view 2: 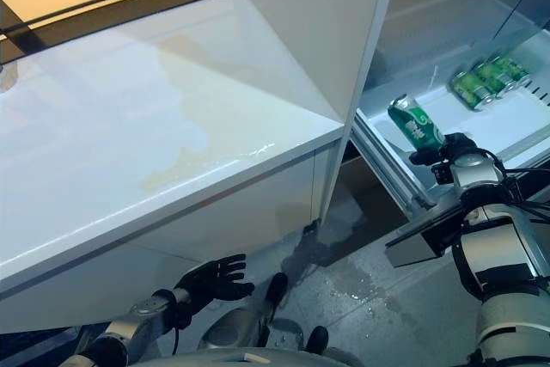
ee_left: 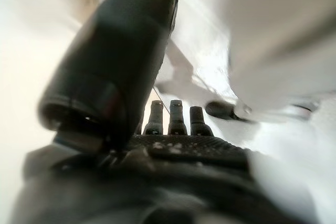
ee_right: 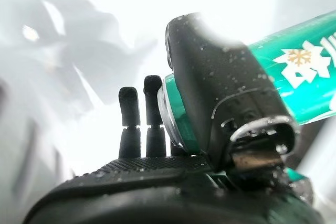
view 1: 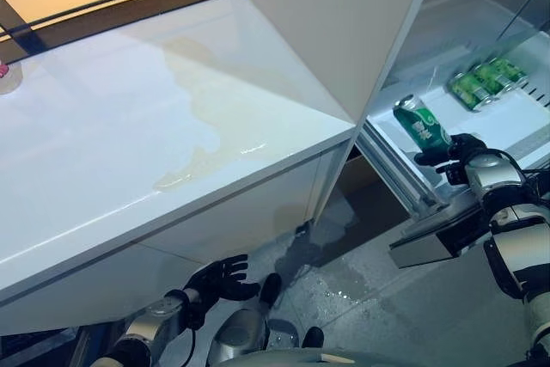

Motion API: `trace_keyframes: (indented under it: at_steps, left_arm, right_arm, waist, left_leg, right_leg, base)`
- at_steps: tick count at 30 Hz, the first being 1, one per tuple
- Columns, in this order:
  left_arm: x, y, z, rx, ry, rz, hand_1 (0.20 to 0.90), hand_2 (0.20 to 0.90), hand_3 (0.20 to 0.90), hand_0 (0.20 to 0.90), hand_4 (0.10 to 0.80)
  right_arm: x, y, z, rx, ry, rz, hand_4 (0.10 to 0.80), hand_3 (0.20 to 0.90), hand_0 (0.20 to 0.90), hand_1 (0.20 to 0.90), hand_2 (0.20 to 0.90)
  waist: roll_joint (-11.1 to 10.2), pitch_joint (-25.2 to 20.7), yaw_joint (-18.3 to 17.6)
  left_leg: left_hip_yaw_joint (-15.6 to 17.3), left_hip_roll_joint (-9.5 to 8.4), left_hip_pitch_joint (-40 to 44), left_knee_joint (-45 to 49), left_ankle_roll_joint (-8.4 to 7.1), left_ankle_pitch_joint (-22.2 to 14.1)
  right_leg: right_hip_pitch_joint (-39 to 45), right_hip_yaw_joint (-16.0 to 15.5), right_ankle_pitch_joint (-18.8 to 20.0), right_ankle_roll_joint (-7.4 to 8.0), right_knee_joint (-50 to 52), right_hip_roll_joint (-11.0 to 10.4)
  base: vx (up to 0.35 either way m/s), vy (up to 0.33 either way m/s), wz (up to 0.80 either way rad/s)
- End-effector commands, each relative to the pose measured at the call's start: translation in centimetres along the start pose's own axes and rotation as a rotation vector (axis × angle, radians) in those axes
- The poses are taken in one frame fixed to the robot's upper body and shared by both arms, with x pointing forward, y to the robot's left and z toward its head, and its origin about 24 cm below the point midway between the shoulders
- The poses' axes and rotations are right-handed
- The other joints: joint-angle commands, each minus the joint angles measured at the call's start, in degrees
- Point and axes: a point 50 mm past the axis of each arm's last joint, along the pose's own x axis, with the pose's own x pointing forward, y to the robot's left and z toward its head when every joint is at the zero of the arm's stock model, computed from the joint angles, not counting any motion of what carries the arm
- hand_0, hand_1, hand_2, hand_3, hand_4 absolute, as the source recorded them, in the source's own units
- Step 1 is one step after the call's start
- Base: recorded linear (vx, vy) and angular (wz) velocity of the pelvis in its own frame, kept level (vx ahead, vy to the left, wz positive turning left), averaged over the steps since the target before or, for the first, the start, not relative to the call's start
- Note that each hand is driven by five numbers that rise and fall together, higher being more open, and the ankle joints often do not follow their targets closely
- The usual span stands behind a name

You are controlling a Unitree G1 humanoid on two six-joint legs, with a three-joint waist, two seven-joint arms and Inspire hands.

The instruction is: Put drinks into fridge and close the fridge

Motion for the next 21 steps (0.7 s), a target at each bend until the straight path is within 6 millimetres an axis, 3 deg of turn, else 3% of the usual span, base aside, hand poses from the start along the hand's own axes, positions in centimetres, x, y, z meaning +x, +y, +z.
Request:
trace_keyframes:
  at_steps: [1,13,21]
  left_arm:
    - [0.5,-0.2,2.8,0.041,-0.159,0.004,0.900,0.900,0.900,0.900,0.800]
    - [0.5,0.5,2.4,0.031,-0.155,0.030,0.900,0.900,0.900,0.900,0.800]
    - [0.4,1.0,1.8,0.043,-0.117,0.056,0.900,0.900,0.900,0.900,0.800]
  right_arm:
    - [-2.6,-6.9,6.5,-0.074,-0.208,-0.186,0.100,0.200,0.300,0.300,0.300]
    - [-2.0,-6.9,3.8,-0.250,-0.031,-0.057,0.100,0.200,0.300,0.300,0.300]
    - [-2.2,-7.1,3.6,-0.586,0.109,-0.010,0.100,0.200,0.300,0.300,0.300]
  waist:
    - [-1.0,-0.8,0.4]
    - [-0.9,1.0,0.5]
    - [-1.3,1.0,1.1]
  left_leg:
    - [7.0,1.16,4.1,0.7,0.62,-7.9]
    - [7.7,1.00,3.2,0.9,0.71,-7.9]
    - [7.6,0.70,3.7,1.0,0.71,-7.9]
  right_leg:
    - [-7.7,2.9,6.6,2.54,3.2,-3.1]
    - [-9.1,3.0,6.8,2.68,3.9,-3.7]
    - [-8.7,3.1,6.8,2.93,4.1,-4.0]
  base:
    - [-0.077,0.012,0.01]
    - [-0.017,0.006,0.00]
    - [0.000,0.000,0.00]
